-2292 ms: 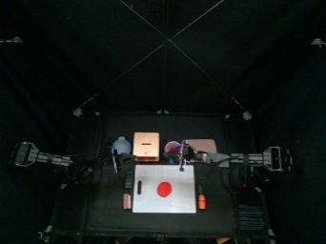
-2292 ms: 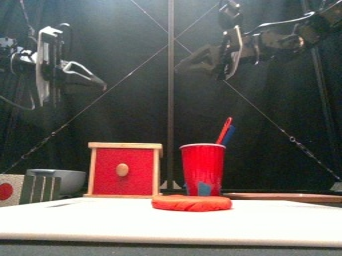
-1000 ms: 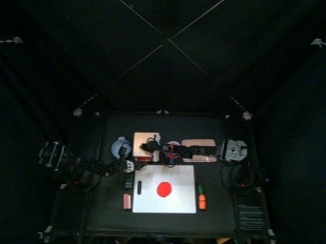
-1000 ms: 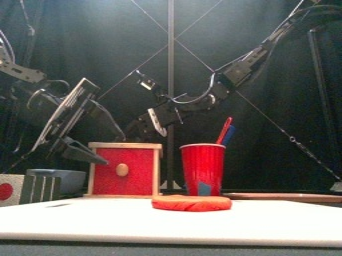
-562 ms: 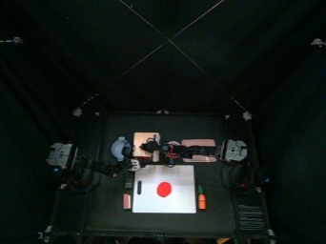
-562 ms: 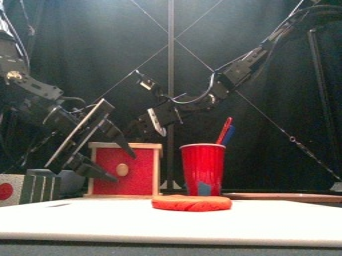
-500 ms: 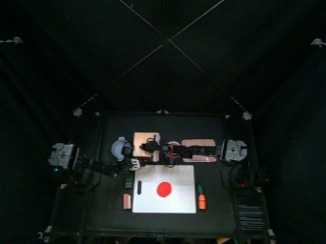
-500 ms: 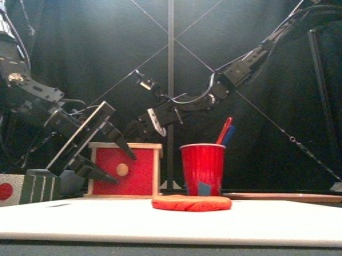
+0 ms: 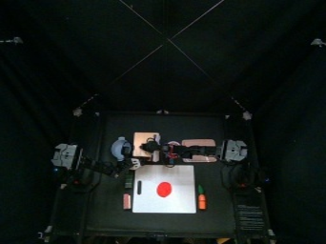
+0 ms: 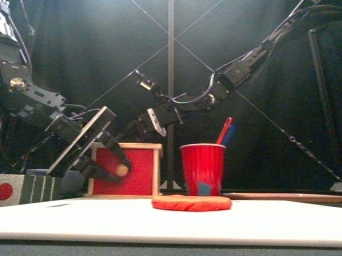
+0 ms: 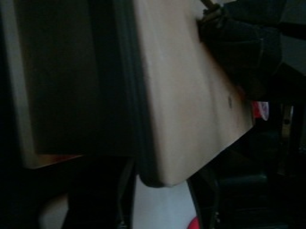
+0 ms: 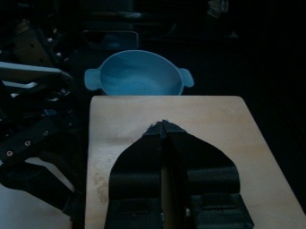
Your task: Grab drawer handle
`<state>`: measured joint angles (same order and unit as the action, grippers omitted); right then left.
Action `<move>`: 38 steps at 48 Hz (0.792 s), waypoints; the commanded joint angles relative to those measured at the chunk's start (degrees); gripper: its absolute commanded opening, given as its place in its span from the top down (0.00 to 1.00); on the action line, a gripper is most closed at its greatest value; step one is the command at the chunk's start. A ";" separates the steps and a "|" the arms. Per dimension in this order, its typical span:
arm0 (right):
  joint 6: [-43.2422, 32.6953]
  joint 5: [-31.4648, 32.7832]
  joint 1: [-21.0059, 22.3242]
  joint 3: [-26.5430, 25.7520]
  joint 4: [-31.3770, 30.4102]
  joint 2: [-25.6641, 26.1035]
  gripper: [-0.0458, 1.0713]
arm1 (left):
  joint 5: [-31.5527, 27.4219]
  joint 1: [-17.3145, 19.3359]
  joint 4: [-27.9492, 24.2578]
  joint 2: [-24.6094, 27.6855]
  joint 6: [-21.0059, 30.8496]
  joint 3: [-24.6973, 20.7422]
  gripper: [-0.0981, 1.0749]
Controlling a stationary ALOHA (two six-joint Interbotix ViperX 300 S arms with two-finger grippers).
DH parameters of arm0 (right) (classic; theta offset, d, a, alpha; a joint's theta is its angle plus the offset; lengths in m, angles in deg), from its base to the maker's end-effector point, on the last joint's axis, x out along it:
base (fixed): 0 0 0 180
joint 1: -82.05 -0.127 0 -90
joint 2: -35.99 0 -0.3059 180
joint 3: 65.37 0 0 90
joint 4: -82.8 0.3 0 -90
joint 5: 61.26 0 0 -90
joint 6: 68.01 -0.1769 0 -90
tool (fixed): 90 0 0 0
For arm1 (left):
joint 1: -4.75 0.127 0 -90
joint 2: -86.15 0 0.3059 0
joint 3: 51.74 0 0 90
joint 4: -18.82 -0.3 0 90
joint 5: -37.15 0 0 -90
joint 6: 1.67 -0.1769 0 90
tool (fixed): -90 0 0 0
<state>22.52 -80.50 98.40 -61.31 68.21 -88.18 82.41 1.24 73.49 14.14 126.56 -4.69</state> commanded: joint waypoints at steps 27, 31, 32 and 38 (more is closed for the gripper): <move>-0.09 1.85 0.09 -0.44 0.00 0.97 0.94 | -10.90 -5.80 0.00 -4.13 0.09 -1.23 0.48; -0.09 1.76 0.09 -0.53 0.00 0.88 0.94 | -12.83 -6.59 0.00 -4.83 0.26 -1.32 0.48; -0.09 1.85 0.09 -0.53 0.00 0.97 0.94 | -13.45 -6.68 0.09 -4.92 0.35 -1.32 0.48; -0.09 1.85 0.09 -0.53 -0.09 0.97 0.94 | -15.47 -7.21 0.09 -5.54 0.44 -1.41 0.48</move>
